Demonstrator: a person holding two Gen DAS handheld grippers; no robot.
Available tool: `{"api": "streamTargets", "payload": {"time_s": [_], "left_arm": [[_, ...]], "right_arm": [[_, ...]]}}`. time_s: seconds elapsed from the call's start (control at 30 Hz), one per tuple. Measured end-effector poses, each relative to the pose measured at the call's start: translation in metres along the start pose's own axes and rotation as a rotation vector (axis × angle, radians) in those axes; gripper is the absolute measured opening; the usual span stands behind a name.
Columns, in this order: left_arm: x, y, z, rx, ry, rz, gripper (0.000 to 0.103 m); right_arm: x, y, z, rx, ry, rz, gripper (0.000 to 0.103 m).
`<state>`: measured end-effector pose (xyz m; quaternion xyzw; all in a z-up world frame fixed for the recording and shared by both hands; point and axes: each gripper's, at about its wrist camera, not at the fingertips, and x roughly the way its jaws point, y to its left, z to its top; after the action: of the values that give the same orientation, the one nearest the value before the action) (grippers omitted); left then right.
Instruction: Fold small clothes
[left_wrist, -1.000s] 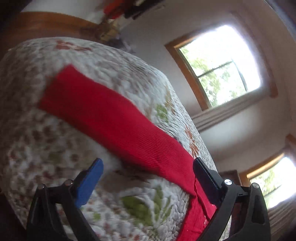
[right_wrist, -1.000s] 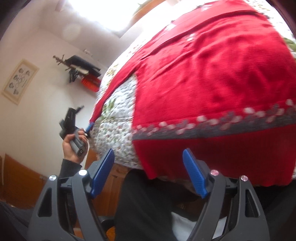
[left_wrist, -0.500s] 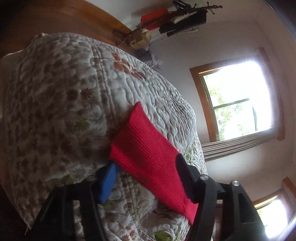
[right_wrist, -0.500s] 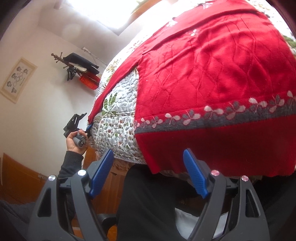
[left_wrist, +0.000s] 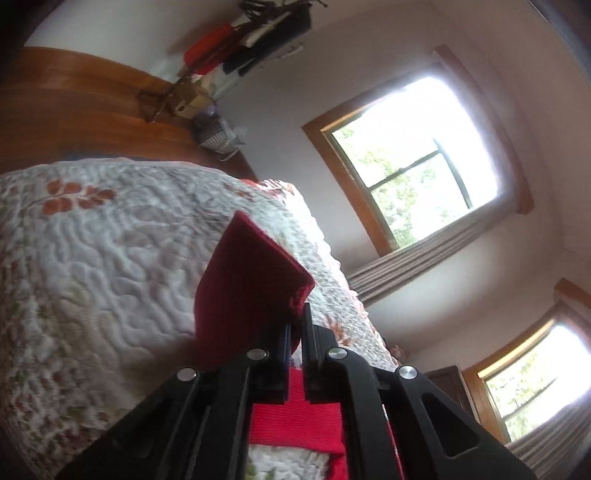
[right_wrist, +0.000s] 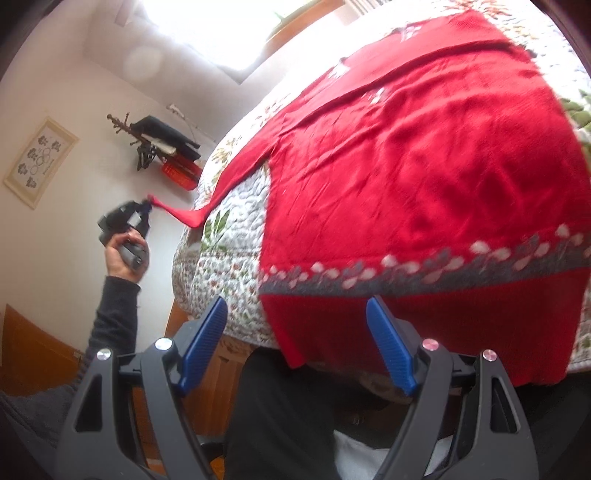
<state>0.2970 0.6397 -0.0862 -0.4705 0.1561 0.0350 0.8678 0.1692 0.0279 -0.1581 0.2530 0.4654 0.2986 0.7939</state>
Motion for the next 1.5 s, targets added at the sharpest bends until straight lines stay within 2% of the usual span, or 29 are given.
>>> {"api": "streamTargets", "payload": {"time_s": [0.2,0.33,0.43,0.6,0.73,0.83,1.0,1.1,1.17,1.2,1.23,1.27,1.33,1.37,1.43,1.5], "left_arm": [[0.064,-0.122,-0.039,0.152,0.110,-0.148,0.004],[0.108,-0.198,-0.096,0.256,0.203,-0.231,0.004],[0.140,-0.236,-0.151,0.309,0.283,-0.264,0.004],[0.194,-0.262,-0.257,0.356,0.457,-0.263,0.004],[0.231,-0.245,-0.332,0.379,0.603,-0.204,0.003],[0.245,-0.229,-0.370,0.396,0.669,-0.169,0.003],[0.250,-0.217,-0.391,0.409,0.708,-0.165,0.003],[0.244,-0.215,-0.389,0.410,0.724,-0.183,0.004],[0.237,-0.214,-0.383,0.396,0.736,-0.205,0.008],[0.232,-0.213,-0.379,0.383,0.736,-0.214,0.024],[0.227,-0.210,-0.374,0.365,0.730,-0.222,0.045],[0.221,-0.206,-0.368,0.347,0.721,-0.236,0.051],[0.207,-0.197,-0.359,0.331,0.725,-0.266,0.054],[0.197,-0.192,-0.354,0.328,0.724,-0.280,0.055],[0.176,-0.178,-0.343,0.310,0.717,-0.312,0.061],[0.154,-0.162,-0.334,0.304,0.706,-0.317,0.065]], "right_arm": [[-0.021,-0.023,0.010,0.026,-0.057,-0.012,0.078],[-0.035,-0.043,0.017,0.063,-0.090,-0.015,0.078],[-0.047,-0.056,0.026,0.073,-0.120,-0.026,0.078],[-0.066,-0.081,0.053,0.073,-0.167,-0.042,0.078],[-0.073,-0.101,0.085,0.051,-0.176,-0.056,0.078],[-0.071,-0.118,0.119,0.072,-0.166,-0.057,0.080],[-0.051,-0.144,0.193,0.153,-0.106,0.040,0.082],[-0.023,-0.162,0.241,0.250,-0.050,0.136,0.082],[0.002,-0.164,0.271,0.271,-0.005,0.165,0.082],[0.015,-0.163,0.283,0.266,0.020,0.168,0.081],[0.028,-0.162,0.294,0.266,0.039,0.162,0.081],[0.041,-0.163,0.305,0.276,0.063,0.166,0.080],[0.065,-0.165,0.319,0.300,0.108,0.167,0.069],[0.075,-0.165,0.325,0.296,0.124,0.155,0.069],[0.091,-0.161,0.331,0.276,0.160,0.132,0.059],[0.102,-0.156,0.334,0.250,0.186,0.093,0.057]]}}
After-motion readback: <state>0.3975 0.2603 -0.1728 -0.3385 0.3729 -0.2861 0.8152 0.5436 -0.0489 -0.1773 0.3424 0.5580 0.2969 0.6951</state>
